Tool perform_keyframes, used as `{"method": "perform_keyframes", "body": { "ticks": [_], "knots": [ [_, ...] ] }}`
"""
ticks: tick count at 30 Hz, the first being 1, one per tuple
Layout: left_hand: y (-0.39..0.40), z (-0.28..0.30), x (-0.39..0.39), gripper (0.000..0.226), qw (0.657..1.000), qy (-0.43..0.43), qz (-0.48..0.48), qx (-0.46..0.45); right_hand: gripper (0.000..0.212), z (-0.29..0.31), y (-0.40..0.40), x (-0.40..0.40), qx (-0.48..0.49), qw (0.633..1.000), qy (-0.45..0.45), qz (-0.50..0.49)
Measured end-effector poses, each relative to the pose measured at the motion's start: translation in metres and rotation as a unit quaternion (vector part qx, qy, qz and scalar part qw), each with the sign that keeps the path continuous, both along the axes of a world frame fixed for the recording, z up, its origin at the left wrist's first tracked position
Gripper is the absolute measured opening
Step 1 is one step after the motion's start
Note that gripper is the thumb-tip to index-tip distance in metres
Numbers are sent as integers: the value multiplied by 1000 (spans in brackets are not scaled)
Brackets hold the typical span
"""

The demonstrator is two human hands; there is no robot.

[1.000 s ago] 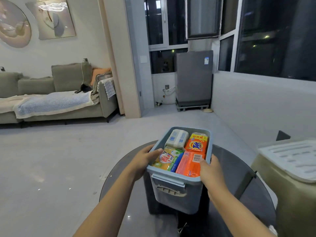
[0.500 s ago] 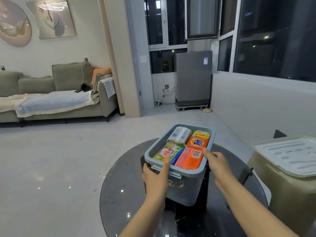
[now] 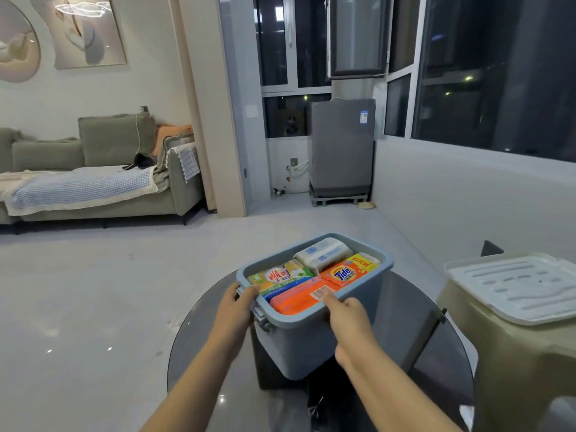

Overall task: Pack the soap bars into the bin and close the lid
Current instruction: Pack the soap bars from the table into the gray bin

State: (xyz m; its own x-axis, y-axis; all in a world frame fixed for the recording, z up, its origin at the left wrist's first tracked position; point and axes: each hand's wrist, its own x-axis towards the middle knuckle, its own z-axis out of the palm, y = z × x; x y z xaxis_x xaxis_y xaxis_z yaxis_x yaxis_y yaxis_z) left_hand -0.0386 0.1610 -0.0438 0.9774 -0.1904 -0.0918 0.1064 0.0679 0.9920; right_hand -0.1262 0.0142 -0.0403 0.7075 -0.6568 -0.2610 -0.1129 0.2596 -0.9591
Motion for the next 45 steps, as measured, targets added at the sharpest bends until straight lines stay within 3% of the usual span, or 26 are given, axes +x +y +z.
{"method": "perform_keyframes", "body": {
  "ticks": [7,11,13,15,17,19,22,25,28,33,38,42,45],
  "knots": [
    [7,10,18,38,1000,-4,25,5,26,-7,33,6,-11,999,-20,29],
    [1,3,2,50,997,-5,78,-2,35,-6,8,3,-31,998,-37,-36],
    [-4,-2,-7,64,995,-1,101,-7,48,-4,-14,4,-47,993,-34,-102],
    [-12,-8,-14,60,994,-18,110,-11,78,-2,-39,5,-78,987,-11,-138],
    [-19,-13,-17,58,993,-26,116,-17,99,1,-62,7,-117,983,-10,-141],
    [-21,-16,-16,59,991,-14,130,-30,104,4,-85,10,-162,979,-19,-126],
    [-17,-12,-9,55,991,-19,128,-32,94,5,-109,13,-210,974,-10,-80],
    [-10,-2,4,57,994,-9,95,-43,62,2,-106,13,-216,976,-29,-18],
    [-2,6,22,57,997,10,54,-56,40,-5,-93,15,-189,978,-77,-43],
    [3,11,34,49,999,4,-2,-38,42,-12,-85,14,-197,974,-84,-75],
    [2,12,28,54,1000,-17,24,-9,54,-9,-85,12,-181,980,-67,-45],
    [0,14,12,53,970,-140,110,164,56,-6,-87,2,-216,974,-56,-26],
    [-13,16,-6,42,932,-261,124,221,59,-8,-93,-11,-233,971,-55,-21]
  ]
}}
